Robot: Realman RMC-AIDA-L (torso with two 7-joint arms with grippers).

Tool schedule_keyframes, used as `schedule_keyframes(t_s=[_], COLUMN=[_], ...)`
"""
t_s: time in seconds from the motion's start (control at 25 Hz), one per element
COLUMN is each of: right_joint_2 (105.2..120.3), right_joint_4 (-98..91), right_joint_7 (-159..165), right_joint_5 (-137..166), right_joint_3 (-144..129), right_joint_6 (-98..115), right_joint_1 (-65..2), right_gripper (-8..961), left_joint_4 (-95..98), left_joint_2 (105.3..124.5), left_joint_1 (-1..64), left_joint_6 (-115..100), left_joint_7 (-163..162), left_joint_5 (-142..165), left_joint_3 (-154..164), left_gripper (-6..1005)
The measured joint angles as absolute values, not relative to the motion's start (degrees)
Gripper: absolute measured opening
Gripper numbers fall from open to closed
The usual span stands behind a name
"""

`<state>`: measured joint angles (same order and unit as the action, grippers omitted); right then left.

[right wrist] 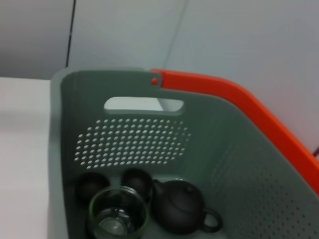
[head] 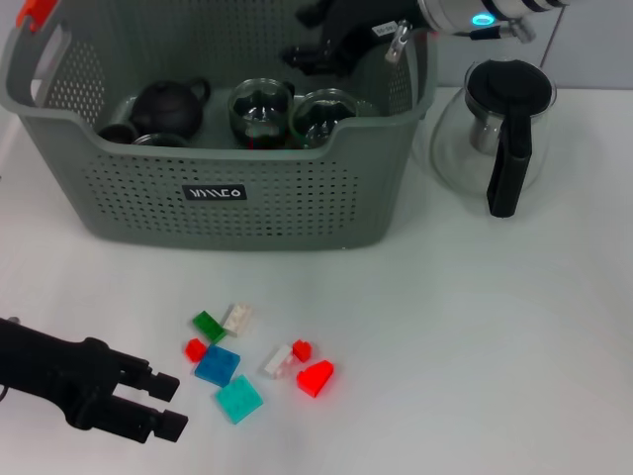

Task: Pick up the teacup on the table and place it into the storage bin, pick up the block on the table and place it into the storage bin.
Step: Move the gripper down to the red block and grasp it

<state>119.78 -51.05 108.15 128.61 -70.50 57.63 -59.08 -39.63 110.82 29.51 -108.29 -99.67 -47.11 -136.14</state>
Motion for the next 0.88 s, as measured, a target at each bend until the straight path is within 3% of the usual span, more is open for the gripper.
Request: schedule_keyframes(t_s=[0.2, 0.44, 0.64, 0.88], right_joint_2=[119.94, 119.54, 119.50, 120.13], right_joint_4=[-54.5, -69.6, -76.0, -76.7], right_joint_7=[108.2, 110.4, 113.5, 118.4], right_joint_5=[128.0, 119.6, 118.6, 121.9], right_joint_3=[-68.0, -62.5, -62.0, -65.2], right_joint_6=[60.1, 77.5, 89.3, 101.1], right_joint_1=[-58.0, -51.3, -48.5, -47.4], right_gripper=[420, 696, 787, 780], left_joint_4=[-39.6, -39.6, -39.6, -39.6], left_joint_2=[110.83, 110.82, 110.85, 111.04], left_joint_1=[29.3, 29.2, 29.2, 29.3], left_joint_6=[-108.3, -108.6, -108.5, -108.6], left_joint_7=[-99.6, -99.6, -99.6, -99.8], left_joint_5=[-47.1, -47.1, -46.6, -46.5], left_joint_3=[-136.1, -136.1, -136.1, -136.1], left_gripper=[676, 676, 676, 676])
